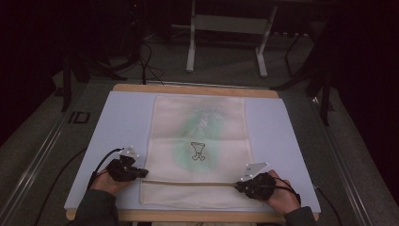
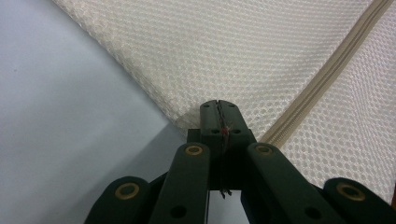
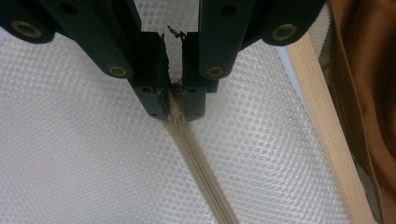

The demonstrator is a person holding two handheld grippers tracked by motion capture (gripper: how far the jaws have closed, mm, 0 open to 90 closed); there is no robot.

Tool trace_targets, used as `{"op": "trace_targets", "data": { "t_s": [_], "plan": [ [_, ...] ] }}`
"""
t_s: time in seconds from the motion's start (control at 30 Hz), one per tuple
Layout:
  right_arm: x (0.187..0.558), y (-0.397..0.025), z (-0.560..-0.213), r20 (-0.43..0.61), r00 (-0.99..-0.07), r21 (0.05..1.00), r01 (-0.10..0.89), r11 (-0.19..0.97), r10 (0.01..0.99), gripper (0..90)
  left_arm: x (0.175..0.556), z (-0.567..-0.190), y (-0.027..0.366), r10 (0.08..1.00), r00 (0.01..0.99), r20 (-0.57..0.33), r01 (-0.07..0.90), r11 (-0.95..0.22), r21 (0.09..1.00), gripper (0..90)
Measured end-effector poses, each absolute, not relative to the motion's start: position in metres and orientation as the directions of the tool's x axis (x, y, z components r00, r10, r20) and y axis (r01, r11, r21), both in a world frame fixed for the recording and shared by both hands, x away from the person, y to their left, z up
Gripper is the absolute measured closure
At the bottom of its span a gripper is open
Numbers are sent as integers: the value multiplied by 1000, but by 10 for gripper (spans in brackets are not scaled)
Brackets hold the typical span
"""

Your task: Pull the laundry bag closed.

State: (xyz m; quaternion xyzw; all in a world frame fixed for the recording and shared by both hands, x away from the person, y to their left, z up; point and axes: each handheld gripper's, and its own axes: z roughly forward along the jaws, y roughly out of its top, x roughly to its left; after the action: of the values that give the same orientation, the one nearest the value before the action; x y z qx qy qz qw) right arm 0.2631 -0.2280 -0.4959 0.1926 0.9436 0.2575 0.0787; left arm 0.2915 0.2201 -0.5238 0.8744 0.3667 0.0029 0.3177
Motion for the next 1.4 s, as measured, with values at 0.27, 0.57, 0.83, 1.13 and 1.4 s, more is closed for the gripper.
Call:
{"op": "trace_targets", "data": {
  "t_s": [0.27,0.57,0.83,1.13,1.4],
  "plan": [
    [264,-233,-495,-50,-910,515,328,792,410,823,292,-524,220,643,731,-227,639,-529,558,898],
    [264,-239,-495,-46,-907,507,340,792,419,823,291,-524,220,643,731,-228,639,-529,558,898],
    [262,-248,-493,-30,-902,518,355,779,431,823,291,-524,220,644,731,-228,640,-529,558,898],
    [264,-259,-493,-28,-894,509,372,776,448,822,292,-524,220,643,731,-228,639,-529,558,898],
    [267,-274,-495,-16,-875,509,409,757,484,823,292,-524,220,644,730,-228,640,-528,558,898]
  ]
}}
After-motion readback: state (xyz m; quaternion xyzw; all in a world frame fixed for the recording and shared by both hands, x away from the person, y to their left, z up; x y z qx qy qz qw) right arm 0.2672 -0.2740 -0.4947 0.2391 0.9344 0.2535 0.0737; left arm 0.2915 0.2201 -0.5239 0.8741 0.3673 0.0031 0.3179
